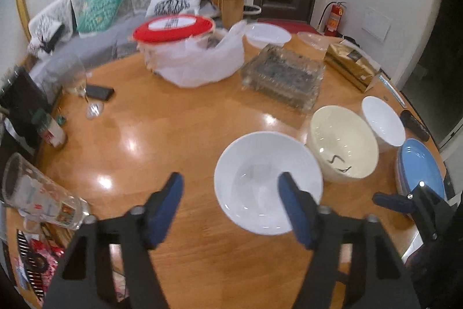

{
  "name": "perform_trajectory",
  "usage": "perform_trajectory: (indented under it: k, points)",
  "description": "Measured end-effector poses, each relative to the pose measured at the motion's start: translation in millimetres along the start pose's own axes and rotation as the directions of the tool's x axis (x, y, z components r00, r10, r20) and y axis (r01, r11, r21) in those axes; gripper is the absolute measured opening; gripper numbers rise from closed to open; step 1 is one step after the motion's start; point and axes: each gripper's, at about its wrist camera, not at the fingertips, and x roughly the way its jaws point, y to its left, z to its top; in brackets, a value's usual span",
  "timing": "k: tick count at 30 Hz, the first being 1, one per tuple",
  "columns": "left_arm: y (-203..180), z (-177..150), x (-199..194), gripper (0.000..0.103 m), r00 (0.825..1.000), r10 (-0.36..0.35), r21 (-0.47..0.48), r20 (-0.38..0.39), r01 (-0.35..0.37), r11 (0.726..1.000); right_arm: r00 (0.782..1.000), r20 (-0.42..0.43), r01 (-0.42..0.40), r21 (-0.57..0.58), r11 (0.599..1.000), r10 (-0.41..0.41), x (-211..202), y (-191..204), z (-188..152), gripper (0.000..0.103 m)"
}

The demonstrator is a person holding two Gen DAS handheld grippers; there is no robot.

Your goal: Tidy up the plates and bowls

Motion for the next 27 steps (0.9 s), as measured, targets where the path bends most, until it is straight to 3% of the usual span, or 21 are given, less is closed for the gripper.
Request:
perform_trajectory:
  k: [4, 10, 18, 27]
  points:
    - [10.4, -1.5, 23.6, 0.042, 0.998, -0.046, -0.037, -0.041, 0.044, 0.998, 1.0, -0.008, 0.004, -0.008, 1.0, -0.004, 19.5, 3.5, 6.8, 0.088]
    - [14.8, -1.9, 51.5, 0.024, 0.992, -0.097, -0.048, -0.084, 0.093, 0.995, 1.0, -0.021, 0.009, 0.003, 1.0, -0.009, 44.7, 1.8, 15.2, 0.085]
    - [12.5, -1.0, 73.3, 0.02, 0.988, -0.113, -0.047, -0.109, 0.108, 0.993, 1.0, -0.028, 0.008, 0.013, 1.0, -0.008, 61.1, -0.1, 21.4, 0.082]
    - [12.7, -0.9, 75.8, 0.009, 0.99, -0.085, -0.031, -0.109, 0.082, 0.996, 1.0, -0.003, 0.003, 0.014, 1.0, -0.003, 64.8, 1.0, 25.5, 0.081]
